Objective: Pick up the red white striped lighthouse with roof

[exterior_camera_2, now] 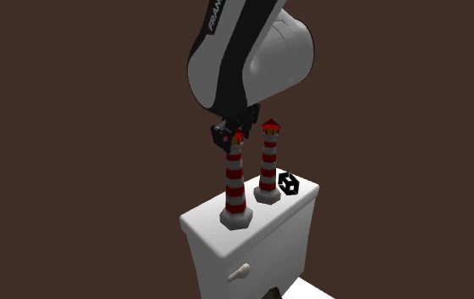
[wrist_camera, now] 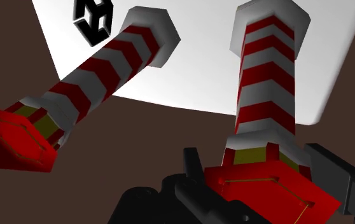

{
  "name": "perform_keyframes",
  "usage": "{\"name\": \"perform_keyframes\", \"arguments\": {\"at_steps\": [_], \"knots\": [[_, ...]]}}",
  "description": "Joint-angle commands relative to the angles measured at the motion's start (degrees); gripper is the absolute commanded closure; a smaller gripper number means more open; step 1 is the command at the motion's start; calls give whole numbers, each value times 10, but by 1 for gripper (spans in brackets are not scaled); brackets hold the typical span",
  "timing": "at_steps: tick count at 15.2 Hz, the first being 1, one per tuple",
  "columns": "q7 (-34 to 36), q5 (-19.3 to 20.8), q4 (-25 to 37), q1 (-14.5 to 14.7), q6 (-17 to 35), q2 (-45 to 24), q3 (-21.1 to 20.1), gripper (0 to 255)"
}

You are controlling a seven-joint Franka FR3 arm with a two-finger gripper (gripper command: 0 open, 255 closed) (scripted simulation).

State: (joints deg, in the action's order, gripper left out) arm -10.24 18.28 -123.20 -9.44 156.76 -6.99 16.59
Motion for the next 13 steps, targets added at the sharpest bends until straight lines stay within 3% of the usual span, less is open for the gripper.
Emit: {"name": "perform_keyframes", "arguments": {"at_steps": [1,13], "knots": [[-4,-2,5,0,-14,10,-1,255],[-27,-17,41,3,-87,48,-6,255]]}}
